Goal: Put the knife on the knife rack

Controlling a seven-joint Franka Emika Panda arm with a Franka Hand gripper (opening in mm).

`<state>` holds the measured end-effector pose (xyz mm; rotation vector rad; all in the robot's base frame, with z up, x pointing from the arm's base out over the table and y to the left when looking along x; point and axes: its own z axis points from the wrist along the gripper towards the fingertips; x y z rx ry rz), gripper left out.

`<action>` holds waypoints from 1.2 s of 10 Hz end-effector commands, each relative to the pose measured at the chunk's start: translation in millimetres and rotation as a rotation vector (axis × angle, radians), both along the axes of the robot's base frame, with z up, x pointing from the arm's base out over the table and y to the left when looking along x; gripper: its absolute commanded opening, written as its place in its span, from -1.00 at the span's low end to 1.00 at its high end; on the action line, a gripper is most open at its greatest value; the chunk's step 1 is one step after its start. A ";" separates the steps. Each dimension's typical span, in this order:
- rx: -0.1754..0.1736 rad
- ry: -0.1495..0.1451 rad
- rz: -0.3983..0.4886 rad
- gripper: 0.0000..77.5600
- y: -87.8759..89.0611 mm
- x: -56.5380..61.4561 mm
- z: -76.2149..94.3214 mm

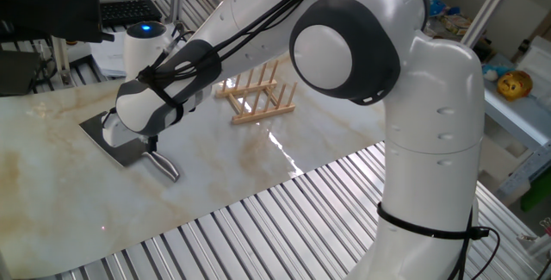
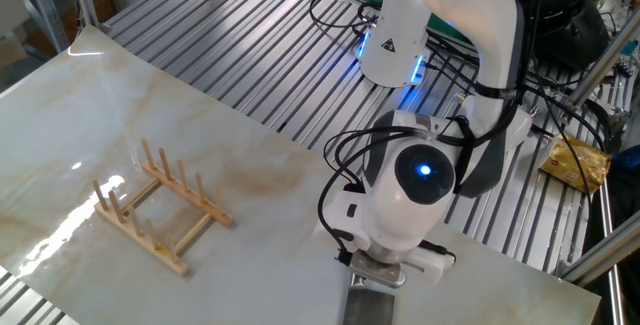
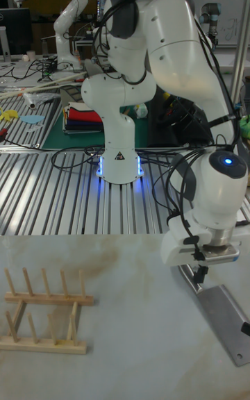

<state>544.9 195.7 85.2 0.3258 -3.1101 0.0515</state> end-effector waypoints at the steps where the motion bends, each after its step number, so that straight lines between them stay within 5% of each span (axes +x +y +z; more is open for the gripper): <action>1: -0.006 -0.001 0.002 -1.00 -1.2 1.4 0.2; 12: -0.007 0.009 0.001 -1.00 -4.1 0.2 -3.5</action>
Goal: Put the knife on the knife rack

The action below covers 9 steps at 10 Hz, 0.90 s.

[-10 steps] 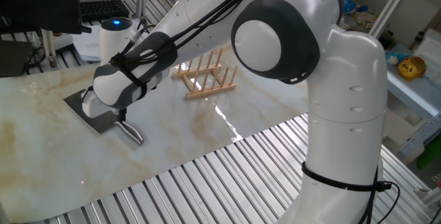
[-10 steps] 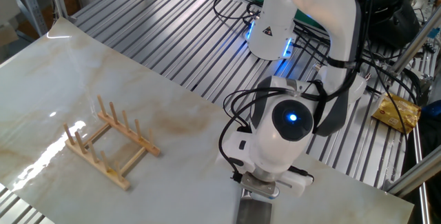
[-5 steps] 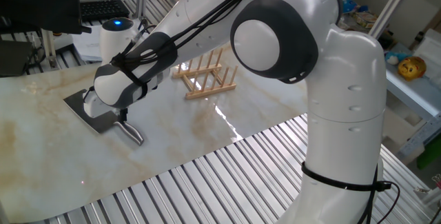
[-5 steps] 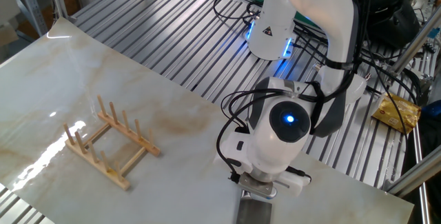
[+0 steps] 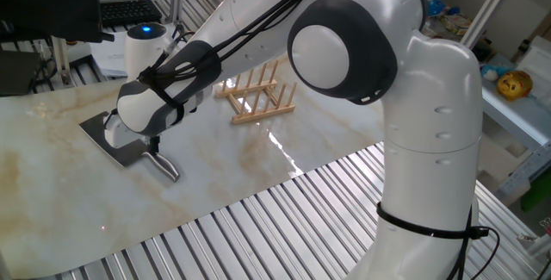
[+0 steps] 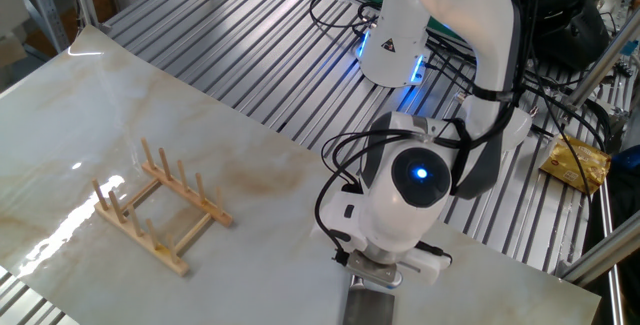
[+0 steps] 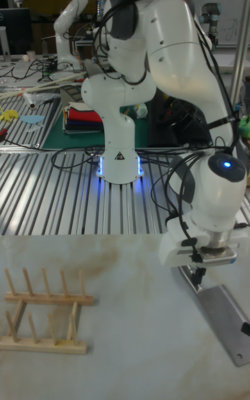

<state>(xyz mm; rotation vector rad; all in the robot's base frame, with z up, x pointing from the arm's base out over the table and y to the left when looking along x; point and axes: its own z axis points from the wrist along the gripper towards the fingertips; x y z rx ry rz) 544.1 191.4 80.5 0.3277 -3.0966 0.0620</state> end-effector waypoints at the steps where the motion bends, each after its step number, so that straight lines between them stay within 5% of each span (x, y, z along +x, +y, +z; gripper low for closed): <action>1: 0.002 -0.004 -0.002 -1.00 0.2 1.2 1.3; 9: -0.008 -0.013 -0.012 -1.00 1.7 3.1 4.2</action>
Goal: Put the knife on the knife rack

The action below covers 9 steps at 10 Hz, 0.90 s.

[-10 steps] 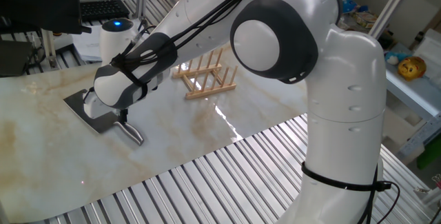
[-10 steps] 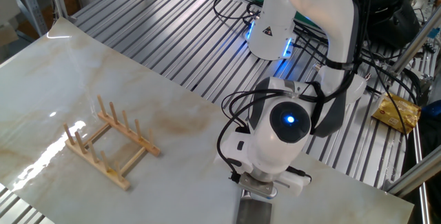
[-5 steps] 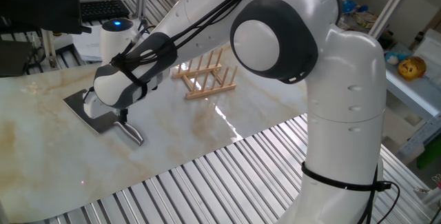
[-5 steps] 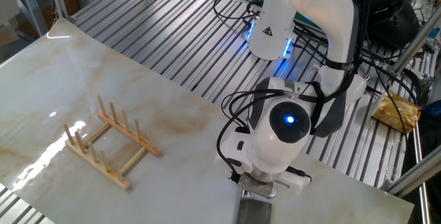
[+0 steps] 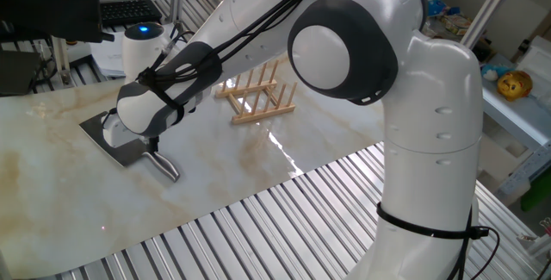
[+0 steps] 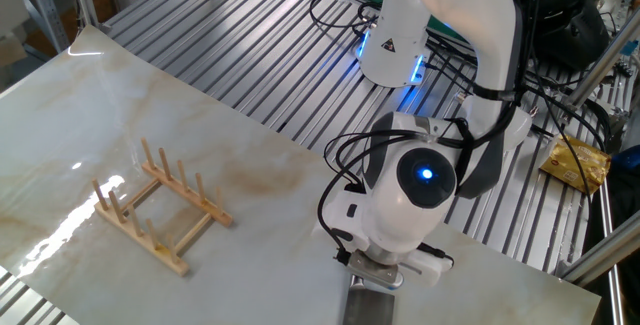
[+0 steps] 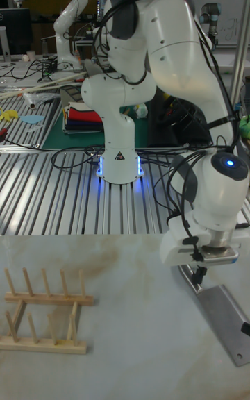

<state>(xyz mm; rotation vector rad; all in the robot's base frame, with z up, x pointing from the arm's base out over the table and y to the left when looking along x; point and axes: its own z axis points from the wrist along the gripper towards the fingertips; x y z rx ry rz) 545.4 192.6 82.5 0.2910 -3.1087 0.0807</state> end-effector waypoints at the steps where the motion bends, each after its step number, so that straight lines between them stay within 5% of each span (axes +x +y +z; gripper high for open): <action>1: 0.005 -0.002 0.014 -1.00 0.5 2.3 2.5; 2: 0.005 -0.002 0.014 1.00 0.5 2.3 2.5; 9: 0.005 -0.002 0.014 1.00 0.5 2.3 2.5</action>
